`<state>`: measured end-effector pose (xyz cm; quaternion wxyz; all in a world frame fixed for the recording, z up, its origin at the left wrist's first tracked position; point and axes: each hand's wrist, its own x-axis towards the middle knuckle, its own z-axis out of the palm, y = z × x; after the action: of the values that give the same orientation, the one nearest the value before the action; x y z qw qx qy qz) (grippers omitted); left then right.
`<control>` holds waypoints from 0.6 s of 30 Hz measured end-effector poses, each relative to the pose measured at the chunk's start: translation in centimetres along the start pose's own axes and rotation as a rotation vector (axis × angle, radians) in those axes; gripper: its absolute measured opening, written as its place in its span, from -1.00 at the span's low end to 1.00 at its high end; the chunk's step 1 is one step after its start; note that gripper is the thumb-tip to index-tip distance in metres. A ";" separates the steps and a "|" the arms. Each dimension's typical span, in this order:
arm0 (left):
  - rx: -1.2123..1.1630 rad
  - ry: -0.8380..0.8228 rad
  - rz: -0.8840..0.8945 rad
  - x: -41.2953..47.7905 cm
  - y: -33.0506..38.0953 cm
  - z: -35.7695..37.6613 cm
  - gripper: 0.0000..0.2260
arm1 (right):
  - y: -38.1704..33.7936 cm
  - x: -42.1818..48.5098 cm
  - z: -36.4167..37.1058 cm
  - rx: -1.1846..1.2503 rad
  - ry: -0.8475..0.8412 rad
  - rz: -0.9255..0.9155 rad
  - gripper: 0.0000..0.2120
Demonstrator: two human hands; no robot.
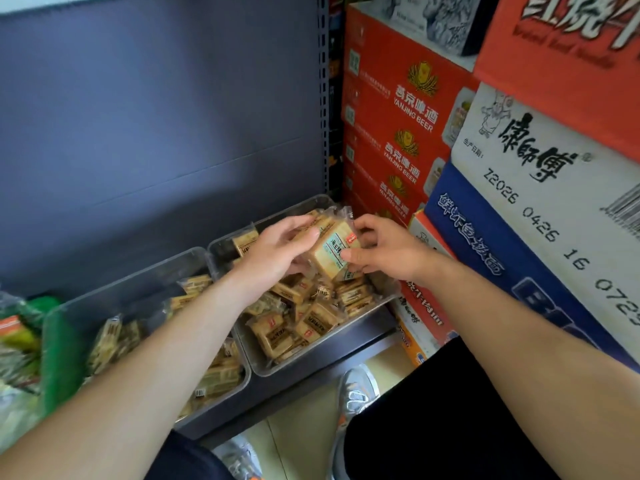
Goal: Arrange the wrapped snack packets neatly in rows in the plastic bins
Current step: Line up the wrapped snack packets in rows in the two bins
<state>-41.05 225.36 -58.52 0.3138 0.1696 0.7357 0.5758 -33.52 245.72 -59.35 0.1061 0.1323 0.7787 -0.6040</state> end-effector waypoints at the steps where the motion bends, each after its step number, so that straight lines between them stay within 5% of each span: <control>1: -0.003 0.015 0.009 0.1 -0.1 -0.1 -0.65 | 0.0 0.0 0.0 0.032 0.017 -0.007 -0.73; 9: -0.208 0.137 -0.038 1.4 -0.4 -2.2 -0.79 | 0.7 0.3 -1.6 0.243 0.154 0.021 -0.73; 18: -0.172 0.064 -0.018 1.4 -0.3 -0.6 -0.68 | 0.0 0.4 0.0 0.104 0.133 0.038 -0.68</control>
<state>-42.45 225.72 -59.07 0.3086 0.1171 0.6946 0.6392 -33.93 245.78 -59.48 0.0587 0.1923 0.7489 -0.6314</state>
